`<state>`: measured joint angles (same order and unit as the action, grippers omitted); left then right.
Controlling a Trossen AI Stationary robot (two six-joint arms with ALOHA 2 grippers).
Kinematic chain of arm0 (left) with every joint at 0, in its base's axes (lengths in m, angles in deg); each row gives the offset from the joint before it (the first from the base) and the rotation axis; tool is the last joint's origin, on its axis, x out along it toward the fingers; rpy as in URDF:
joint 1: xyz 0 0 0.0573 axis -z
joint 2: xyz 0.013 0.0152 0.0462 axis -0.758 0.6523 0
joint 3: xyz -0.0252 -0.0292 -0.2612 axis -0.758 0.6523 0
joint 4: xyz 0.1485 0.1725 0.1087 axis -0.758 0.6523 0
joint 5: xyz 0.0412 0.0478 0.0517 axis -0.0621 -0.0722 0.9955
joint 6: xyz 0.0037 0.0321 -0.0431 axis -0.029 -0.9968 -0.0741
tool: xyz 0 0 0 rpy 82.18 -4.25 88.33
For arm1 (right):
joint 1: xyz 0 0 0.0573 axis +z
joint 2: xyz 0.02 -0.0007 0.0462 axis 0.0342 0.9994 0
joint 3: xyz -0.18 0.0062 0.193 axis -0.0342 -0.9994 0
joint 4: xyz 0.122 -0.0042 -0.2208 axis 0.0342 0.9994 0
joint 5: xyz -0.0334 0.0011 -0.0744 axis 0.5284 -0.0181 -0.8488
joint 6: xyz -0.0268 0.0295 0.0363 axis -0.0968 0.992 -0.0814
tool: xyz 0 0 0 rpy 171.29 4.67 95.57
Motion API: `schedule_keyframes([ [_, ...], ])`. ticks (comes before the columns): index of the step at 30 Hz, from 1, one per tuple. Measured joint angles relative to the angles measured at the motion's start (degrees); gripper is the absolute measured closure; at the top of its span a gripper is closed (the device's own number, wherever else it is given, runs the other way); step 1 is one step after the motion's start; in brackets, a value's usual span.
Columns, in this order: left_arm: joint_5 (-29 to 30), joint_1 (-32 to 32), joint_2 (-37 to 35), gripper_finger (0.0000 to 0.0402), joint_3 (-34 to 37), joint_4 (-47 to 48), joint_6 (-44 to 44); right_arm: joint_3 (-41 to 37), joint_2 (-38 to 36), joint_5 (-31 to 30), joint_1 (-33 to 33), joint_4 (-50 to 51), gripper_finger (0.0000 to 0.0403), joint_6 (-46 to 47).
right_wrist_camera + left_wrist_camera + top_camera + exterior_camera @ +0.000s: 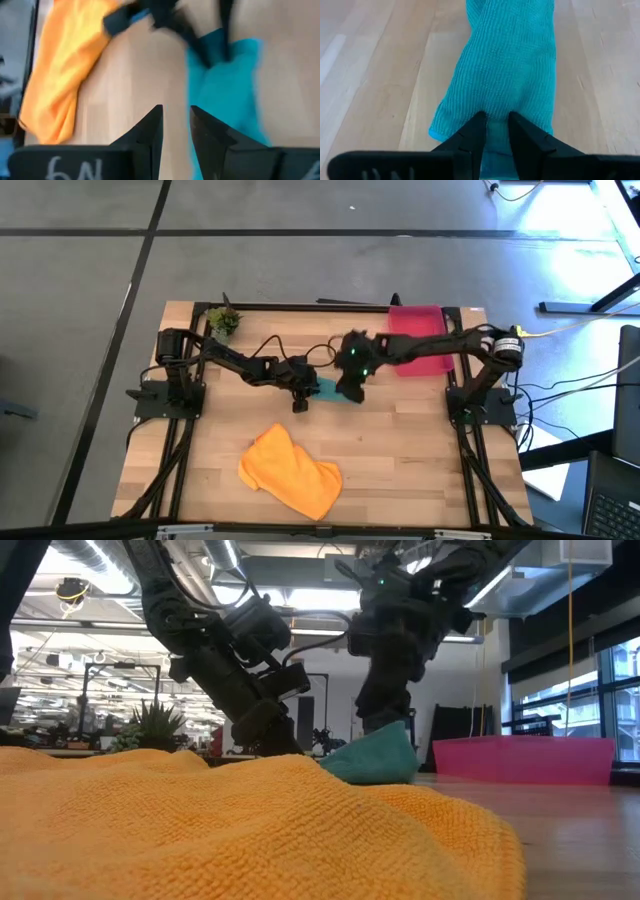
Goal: Roll microfiber towels into tight, uniform cylinder then place into a basket
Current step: Roll the blue microfiber cloth on the table
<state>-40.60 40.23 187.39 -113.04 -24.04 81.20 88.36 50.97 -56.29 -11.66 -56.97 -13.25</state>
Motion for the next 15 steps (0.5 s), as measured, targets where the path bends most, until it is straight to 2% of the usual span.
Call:
schedule_keyframes([
  [6, -0.74, -0.31, 0.0, 0.0319, 0.01, 0.13, 0.0, 0.0, 3.6, -8.05, 2.04, 0.16, 0.0305, -0.77],
  [15, -1.04, -0.37, 0.02, 0.0319, 0.01, 0.14, 0.0, 0.11, 8.47, -10.85, 2.13, 1.54, 0.0305, -0.97],
])
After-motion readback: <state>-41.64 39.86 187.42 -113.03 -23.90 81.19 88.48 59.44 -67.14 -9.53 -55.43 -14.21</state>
